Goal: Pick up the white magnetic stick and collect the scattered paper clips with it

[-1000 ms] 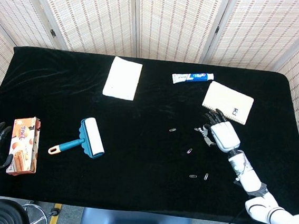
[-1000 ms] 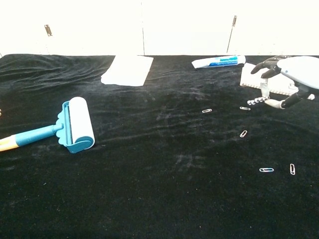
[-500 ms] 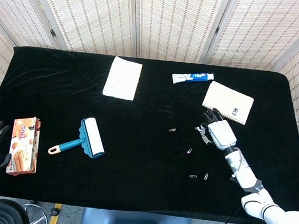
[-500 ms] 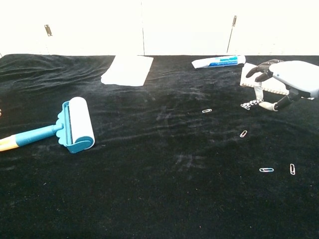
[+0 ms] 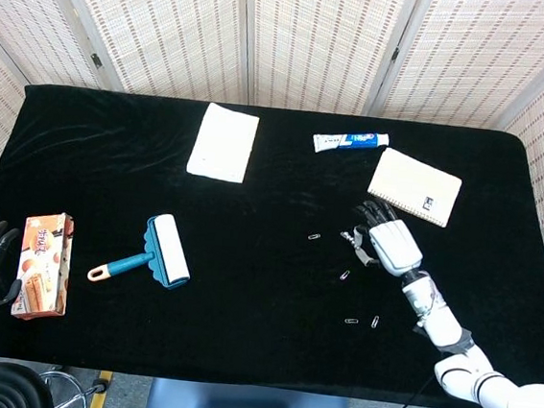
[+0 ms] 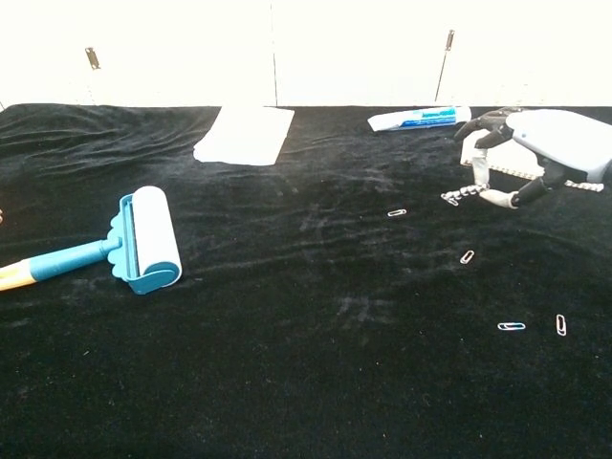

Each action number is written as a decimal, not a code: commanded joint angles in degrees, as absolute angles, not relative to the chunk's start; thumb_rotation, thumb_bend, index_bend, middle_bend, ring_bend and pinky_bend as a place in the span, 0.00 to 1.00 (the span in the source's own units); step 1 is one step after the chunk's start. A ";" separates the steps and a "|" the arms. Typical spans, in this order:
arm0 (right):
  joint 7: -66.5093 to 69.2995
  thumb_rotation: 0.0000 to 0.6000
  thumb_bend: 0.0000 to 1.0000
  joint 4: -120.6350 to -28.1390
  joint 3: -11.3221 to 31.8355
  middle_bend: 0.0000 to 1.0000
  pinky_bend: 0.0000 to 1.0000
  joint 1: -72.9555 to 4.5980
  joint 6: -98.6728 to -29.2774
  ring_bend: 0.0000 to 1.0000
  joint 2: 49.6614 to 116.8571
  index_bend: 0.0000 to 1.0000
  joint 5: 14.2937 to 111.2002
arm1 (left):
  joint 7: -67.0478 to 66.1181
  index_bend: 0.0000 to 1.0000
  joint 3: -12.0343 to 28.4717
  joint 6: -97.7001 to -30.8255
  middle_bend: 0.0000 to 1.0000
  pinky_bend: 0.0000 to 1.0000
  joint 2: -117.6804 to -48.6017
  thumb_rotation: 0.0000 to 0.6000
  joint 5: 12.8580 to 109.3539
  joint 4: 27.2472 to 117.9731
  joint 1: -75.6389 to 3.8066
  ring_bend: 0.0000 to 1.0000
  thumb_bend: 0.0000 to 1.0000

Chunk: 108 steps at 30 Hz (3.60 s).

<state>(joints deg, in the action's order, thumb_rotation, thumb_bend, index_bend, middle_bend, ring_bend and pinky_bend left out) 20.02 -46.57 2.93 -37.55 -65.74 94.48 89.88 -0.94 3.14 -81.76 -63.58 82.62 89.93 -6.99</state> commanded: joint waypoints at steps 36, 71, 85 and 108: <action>16.97 1.00 0.45 -48.33 3.86 0.20 0.00 -40.54 -63.20 0.09 98.67 0.81 89.11 | 4.75 0.00 2.67 -85.04 0.00 0.00 -61.80 1.00 85.01 89.27 -5.05 0.02 0.49; 15.55 1.00 0.45 -59.86 -3.41 0.21 0.00 -27.53 -73.76 0.10 89.11 0.81 94.04 | -2.87 0.00 0.51 -87.45 0.00 0.00 -64.20 1.00 90.13 91.31 -4.45 0.02 0.49; 17.25 1.00 0.45 -57.57 -2.75 0.21 0.00 -28.60 -71.64 0.09 90.58 0.81 94.31 | -2.52 0.00 0.82 -87.35 0.00 0.00 -64.15 1.00 89.39 91.02 -4.32 0.02 0.49; 15.62 1.00 0.45 -70.57 -9.71 0.21 0.00 -22.07 -81.56 0.10 80.48 0.81 102.48 | -6.20 0.00 -0.46 -89.84 0.00 0.00 -65.41 1.00 93.04 92.05 -3.44 0.02 0.49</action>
